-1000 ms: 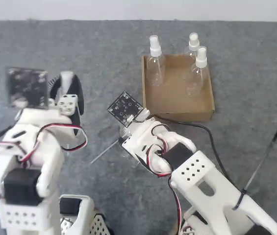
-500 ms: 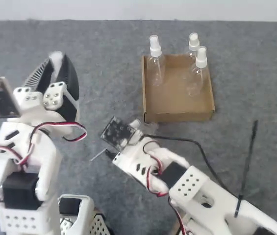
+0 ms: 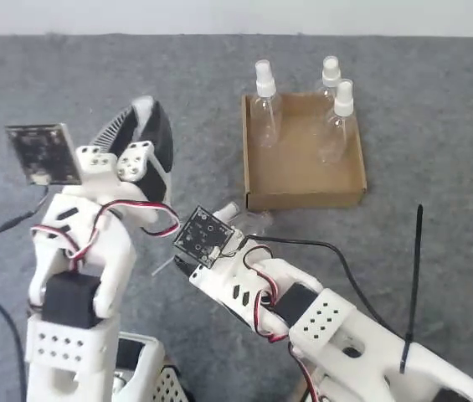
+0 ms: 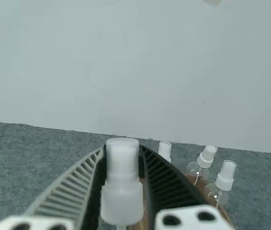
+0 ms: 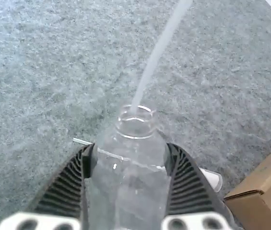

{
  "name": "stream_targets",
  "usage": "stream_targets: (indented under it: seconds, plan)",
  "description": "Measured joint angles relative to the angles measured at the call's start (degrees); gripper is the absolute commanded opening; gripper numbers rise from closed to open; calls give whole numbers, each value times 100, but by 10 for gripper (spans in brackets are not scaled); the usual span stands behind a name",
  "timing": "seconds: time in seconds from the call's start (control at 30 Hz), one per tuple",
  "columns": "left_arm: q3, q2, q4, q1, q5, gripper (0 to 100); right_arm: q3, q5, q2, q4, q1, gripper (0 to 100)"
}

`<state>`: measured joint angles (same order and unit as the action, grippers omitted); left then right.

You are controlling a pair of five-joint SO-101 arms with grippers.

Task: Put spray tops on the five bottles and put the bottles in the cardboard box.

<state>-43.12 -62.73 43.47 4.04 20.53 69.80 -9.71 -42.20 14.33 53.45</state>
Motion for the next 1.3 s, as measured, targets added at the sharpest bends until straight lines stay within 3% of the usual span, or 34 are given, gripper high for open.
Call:
stream_targets:
  seconds: [0.6,1.3]
  plan:
    - [-519,0,-580,44,26,10,70,0,-18,0,0,7]
    - [-721,0,-633,-255,-352,10,70,0,-18,0,0,7]
